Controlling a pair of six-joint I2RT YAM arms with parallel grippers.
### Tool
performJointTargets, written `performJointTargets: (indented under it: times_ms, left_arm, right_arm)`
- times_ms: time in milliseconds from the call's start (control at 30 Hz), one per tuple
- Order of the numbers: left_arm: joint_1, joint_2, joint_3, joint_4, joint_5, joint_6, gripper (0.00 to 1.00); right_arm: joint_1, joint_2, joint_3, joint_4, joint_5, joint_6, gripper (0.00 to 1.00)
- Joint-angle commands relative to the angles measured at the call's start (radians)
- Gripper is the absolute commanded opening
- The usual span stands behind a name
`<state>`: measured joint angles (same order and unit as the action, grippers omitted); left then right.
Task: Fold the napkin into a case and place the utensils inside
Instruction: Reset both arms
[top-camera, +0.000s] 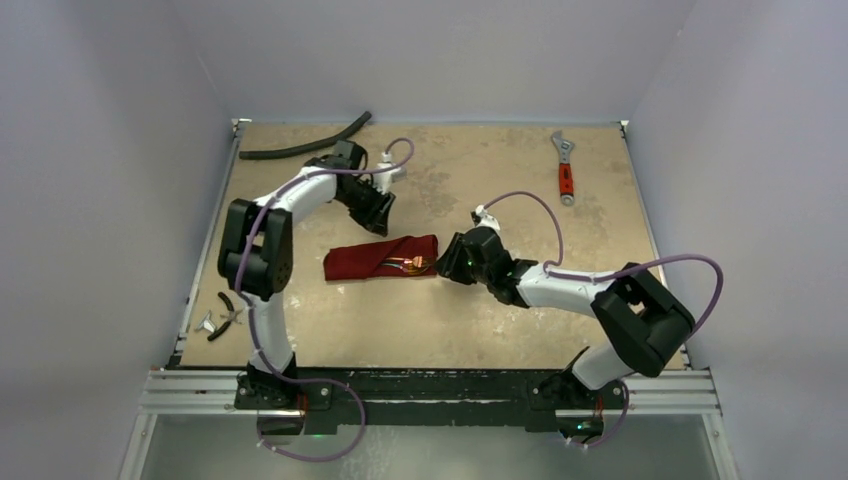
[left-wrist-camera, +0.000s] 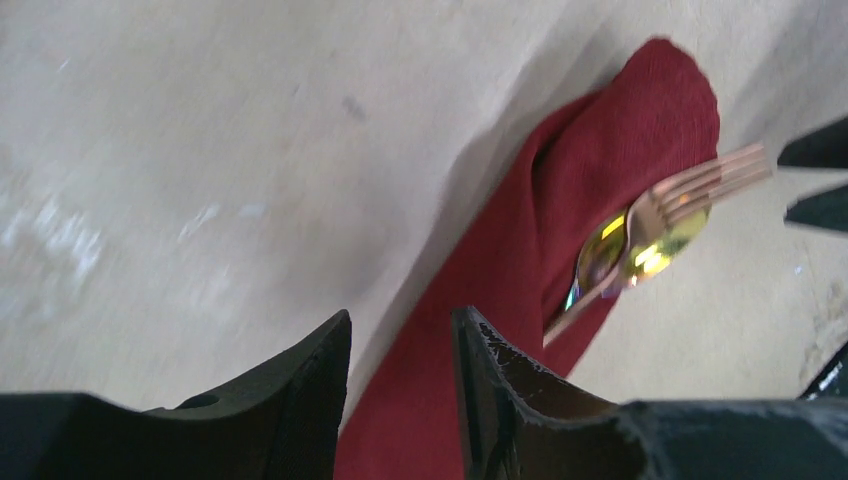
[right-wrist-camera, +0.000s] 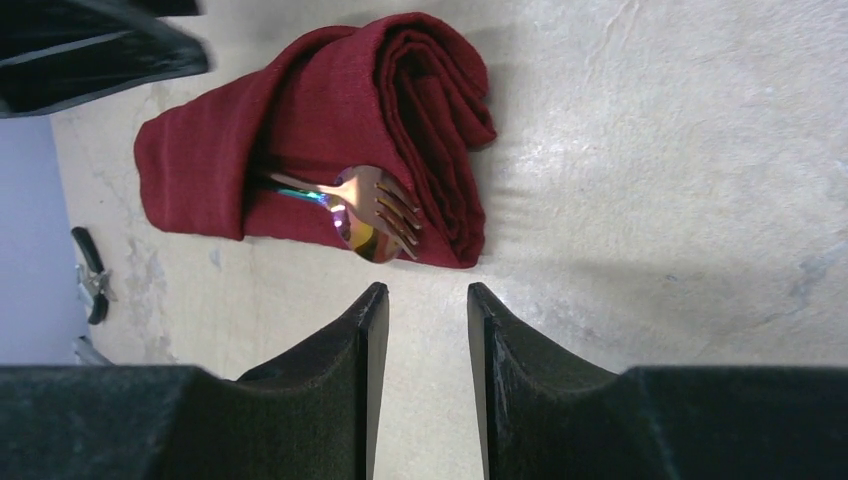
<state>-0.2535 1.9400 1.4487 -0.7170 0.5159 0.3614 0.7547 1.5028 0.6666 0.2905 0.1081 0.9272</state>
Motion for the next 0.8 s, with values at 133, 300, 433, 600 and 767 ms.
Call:
performJointTargets:
  times_ms: [133, 300, 433, 600, 767]
  left_arm:
    - [-0.080, 0.118, 0.088, 0.121, 0.081, -0.087, 0.38]
    - [-0.109, 0.126, 0.059, 0.141, 0.074, -0.076, 0.37]
    - [-0.113, 0.116, -0.008, 0.198, 0.049, -0.075, 0.36]
    - [-0.115, 0.102, -0.054, 0.215, 0.025, -0.057, 0.36]
    - [-0.115, 0.077, -0.087, 0.238, 0.016, -0.047, 0.36]
  right_arm:
    - [0.012, 0.039, 0.011, 0.141, -0.026, 0.006, 0.31]
    - [-0.011, -0.030, 0.080, 0.031, -0.016, -0.044, 0.28]
    - [-0.080, 0.024, 0.183, 0.011, -0.102, -0.090, 0.01]
    - [-0.110, 0.212, 0.334, 0.015, -0.253, -0.123, 0.00]
    - [-0.138, 0.346, 0.384, 0.019, -0.317, -0.107, 0.00]
